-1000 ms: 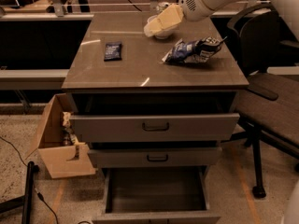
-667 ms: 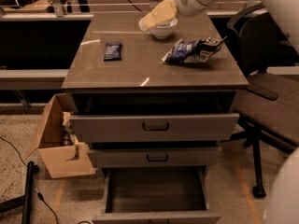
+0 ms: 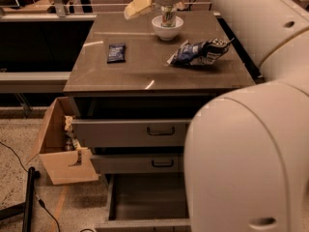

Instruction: Place rxbar blueberry into bottom drawer

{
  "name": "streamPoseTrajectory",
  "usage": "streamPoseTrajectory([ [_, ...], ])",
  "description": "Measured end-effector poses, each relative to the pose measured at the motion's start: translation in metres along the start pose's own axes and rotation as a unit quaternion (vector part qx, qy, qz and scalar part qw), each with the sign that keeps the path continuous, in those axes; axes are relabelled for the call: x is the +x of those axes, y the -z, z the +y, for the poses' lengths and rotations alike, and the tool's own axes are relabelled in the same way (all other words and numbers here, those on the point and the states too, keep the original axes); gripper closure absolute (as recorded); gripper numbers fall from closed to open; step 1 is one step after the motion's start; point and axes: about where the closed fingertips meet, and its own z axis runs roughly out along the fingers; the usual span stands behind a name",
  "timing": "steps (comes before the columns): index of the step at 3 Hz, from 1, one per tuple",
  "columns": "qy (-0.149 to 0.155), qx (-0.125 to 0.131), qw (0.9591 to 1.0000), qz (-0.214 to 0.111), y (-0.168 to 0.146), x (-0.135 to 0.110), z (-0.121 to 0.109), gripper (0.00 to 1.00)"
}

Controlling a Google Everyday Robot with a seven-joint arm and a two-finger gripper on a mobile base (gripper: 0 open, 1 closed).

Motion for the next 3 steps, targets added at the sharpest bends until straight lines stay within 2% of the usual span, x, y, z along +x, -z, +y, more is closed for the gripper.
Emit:
streamPoseTrajectory([
  [1,-0.062,-0.003,0.9978,0.021,-0.036,-0.008,0.025,0.00],
  [2,-0.084,-0.035,0.9952,0.036,-0.066,-0.008,0.060,0.00],
  [3,-0.085,-0.036,0.9949,0.040,-0.071,-0.007,0.064,0.00],
])
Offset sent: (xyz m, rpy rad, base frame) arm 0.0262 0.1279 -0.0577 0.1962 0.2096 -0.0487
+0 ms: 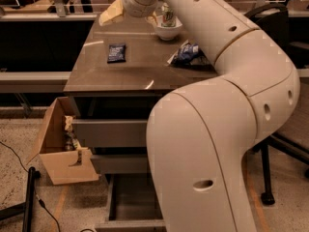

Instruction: Place rxbar blueberry into bottom drawer

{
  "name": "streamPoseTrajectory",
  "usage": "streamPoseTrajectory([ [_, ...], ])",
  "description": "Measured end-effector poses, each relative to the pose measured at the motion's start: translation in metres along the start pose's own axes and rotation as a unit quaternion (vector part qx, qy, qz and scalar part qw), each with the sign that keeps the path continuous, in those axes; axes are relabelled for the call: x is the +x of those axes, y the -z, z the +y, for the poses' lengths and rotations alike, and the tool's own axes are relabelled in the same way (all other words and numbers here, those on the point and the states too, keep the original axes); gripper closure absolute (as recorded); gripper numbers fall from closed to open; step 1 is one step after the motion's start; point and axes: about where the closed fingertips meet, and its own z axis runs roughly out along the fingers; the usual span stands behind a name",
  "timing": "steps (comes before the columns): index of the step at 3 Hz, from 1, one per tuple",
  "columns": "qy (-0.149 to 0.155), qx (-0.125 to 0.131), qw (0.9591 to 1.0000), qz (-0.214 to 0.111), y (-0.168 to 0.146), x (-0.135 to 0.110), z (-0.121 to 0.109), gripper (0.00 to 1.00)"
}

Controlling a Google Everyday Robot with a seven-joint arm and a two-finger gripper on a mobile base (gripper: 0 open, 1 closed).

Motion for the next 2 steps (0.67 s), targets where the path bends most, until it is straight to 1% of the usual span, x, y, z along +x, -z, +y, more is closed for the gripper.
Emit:
streamPoseTrajectory([
  [1,0.007,0.008,0.9999,0.003,-0.001,0.002,0.000,0.00],
  [2,0.027,-0.012,0.9996,0.005,-0.017,0.004,0.029,0.00],
])
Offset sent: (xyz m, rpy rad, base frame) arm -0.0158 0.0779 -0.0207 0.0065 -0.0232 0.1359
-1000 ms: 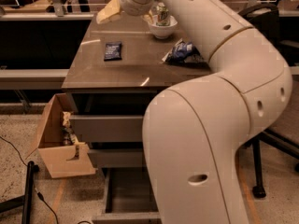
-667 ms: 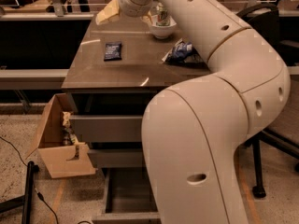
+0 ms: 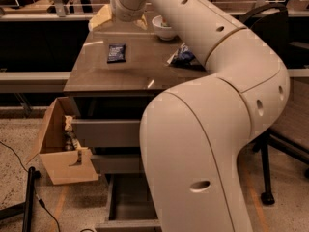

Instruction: Place rxbar blueberry into bottom drawer

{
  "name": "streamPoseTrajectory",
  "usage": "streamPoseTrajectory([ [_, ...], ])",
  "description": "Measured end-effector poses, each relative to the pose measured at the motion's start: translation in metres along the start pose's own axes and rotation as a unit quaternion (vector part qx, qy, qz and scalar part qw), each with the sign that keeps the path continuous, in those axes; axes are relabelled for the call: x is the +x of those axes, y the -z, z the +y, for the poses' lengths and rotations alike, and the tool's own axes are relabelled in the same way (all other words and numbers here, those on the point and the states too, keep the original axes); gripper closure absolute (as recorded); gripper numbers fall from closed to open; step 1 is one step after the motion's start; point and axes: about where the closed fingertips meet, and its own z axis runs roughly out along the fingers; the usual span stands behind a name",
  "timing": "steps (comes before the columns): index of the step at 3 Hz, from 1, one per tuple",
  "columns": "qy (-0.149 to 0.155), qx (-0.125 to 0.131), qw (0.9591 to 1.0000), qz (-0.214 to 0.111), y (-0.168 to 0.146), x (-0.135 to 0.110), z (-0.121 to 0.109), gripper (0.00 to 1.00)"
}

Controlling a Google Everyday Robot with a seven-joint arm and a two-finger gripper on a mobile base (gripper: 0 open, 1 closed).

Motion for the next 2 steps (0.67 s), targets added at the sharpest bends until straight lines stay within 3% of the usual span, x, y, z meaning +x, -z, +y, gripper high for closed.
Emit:
streamPoseTrajectory([
  [2,0.000,-0.034,0.9993,0.017,-0.052,0.012,0.037,0.00],
])
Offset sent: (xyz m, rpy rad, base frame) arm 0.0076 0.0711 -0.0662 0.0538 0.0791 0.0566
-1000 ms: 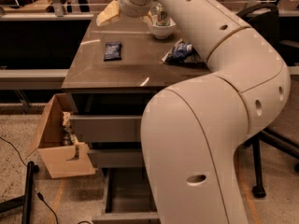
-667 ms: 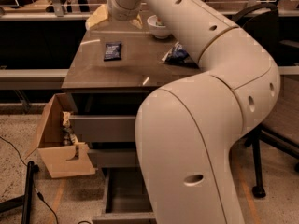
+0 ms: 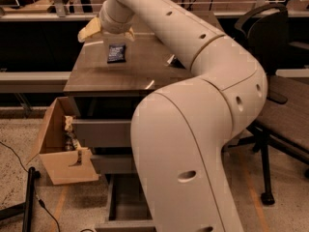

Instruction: Place rxbar blueberry into bottom drawer

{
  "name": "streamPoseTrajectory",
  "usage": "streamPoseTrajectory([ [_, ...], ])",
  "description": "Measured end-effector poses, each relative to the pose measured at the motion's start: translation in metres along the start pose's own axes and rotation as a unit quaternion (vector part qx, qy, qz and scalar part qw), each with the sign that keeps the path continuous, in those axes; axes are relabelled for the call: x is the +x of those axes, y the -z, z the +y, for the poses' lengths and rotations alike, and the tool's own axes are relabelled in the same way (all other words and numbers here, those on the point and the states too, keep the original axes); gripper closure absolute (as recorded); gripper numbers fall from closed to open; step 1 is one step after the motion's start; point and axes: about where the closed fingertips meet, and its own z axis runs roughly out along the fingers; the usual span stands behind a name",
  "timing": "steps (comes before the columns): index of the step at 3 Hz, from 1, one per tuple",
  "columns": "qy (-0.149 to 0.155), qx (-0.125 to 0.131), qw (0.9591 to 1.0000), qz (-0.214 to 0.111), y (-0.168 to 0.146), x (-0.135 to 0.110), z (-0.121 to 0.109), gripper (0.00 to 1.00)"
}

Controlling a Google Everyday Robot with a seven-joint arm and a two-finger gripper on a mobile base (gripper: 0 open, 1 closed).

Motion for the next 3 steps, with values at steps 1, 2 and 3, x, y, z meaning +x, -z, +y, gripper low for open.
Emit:
streamPoseTrajectory([
  [1,-0.013,0.012,0.9998,0.013,-0.019,0.012,-0.013,0.00],
  [2,-0.011,0.022,0.9995,0.021,-0.031,0.021,-0.018,0.00],
  [3,0.000,0.029,0.9992,0.027,-0.040,0.031,-0.015,0.18],
])
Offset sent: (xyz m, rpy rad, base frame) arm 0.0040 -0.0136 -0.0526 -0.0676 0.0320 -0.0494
